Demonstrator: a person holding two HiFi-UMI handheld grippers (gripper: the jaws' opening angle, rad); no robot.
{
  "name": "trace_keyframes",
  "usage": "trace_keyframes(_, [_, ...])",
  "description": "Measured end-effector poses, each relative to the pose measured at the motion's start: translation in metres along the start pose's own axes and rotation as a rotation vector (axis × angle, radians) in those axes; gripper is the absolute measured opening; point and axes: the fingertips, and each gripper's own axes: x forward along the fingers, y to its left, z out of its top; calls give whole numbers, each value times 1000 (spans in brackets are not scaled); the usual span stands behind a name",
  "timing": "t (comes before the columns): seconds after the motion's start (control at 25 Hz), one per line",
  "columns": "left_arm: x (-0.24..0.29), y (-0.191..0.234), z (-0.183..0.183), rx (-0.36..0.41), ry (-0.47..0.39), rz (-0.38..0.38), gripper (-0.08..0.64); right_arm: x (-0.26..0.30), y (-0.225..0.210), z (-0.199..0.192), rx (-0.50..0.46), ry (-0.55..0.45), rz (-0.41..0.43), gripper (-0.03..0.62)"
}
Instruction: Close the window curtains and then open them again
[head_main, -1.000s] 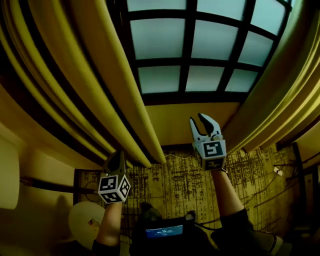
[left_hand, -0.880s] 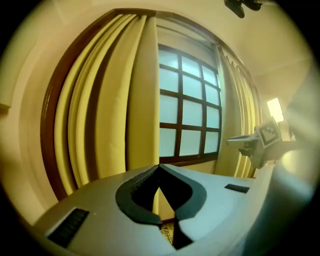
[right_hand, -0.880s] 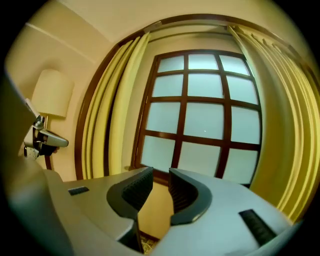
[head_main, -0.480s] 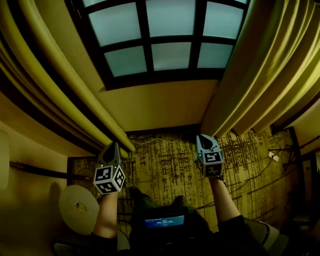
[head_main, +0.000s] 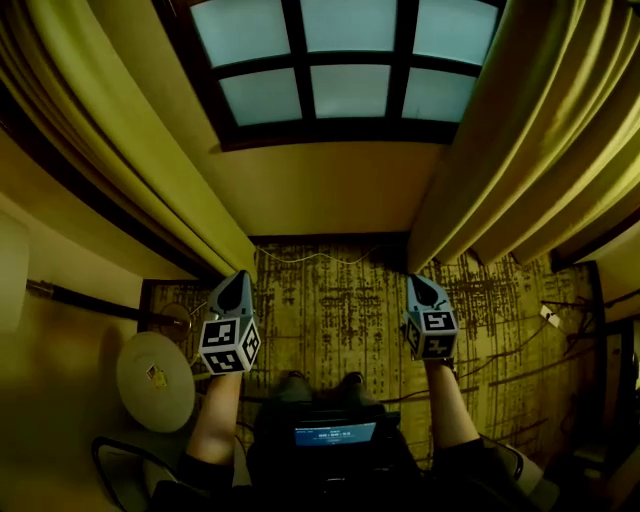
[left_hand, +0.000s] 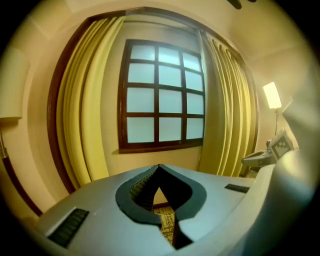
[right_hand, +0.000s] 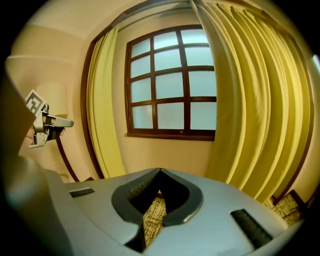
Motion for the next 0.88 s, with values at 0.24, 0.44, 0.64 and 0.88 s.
trace_keyframes(0.24, [-14, 12, -14, 54, 16, -37, 10, -9, 21, -13, 0, 29, -40, 14])
trace_keyframes(0.44, [-22, 29, -36, 30, 34, -64, 10, -14, 51, -34, 40, 67, -34, 14])
trace_keyframes(0.64, [-34, 46, -63, 16, 62, -77, 10, -20, 61, -59, 92, 96, -46, 14])
trace_keyframes(0.88, [-41, 53, -72, -26, 70, -102, 10, -26, 67, -65, 80, 98, -76, 14])
